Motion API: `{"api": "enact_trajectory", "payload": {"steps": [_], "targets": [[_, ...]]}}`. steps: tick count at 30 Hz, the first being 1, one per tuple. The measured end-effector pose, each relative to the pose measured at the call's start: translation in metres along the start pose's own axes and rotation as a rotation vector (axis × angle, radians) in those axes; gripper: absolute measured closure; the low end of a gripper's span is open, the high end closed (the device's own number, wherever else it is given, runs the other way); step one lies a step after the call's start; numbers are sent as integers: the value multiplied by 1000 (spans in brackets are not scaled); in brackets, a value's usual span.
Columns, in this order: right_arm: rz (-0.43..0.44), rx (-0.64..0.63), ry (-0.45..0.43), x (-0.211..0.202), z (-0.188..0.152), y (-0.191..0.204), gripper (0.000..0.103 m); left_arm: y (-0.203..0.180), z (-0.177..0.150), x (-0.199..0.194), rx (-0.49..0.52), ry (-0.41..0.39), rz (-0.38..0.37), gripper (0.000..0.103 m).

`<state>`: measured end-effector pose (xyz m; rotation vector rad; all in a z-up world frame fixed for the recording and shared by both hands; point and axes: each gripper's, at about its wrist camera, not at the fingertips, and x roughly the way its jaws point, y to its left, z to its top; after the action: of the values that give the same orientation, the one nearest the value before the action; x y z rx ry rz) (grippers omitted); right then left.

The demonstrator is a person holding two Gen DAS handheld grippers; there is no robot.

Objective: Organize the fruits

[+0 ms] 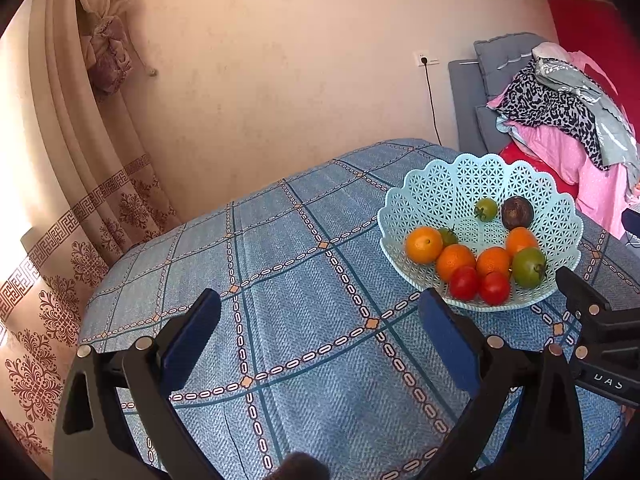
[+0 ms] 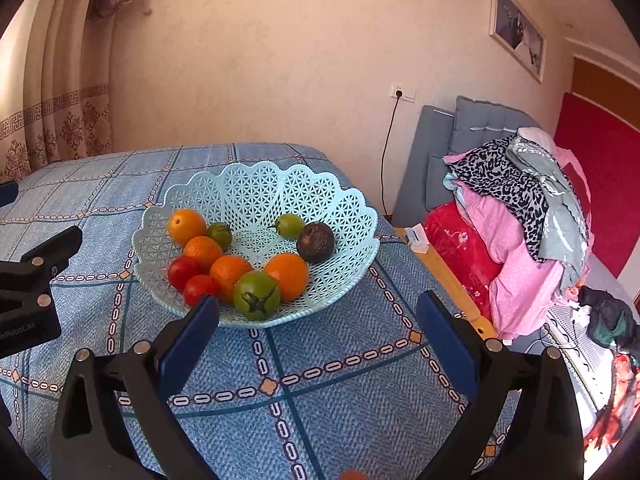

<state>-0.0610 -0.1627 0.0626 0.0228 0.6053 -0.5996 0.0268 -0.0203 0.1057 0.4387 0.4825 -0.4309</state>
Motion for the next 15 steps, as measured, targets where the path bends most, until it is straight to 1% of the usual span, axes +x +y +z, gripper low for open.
{"api": "enact_trajectory", "payload": {"steps": [4, 9, 15], "targets": [[2, -8, -4, 1, 0, 3, 5, -2, -1, 5, -1, 7, 3, 3], [12, -21, 22, 6, -3, 8, 5, -5, -3, 11, 1, 18, 7, 3], [24, -18, 32, 9, -4, 10, 5, -8, -4, 14, 1, 27, 4, 3]]}}
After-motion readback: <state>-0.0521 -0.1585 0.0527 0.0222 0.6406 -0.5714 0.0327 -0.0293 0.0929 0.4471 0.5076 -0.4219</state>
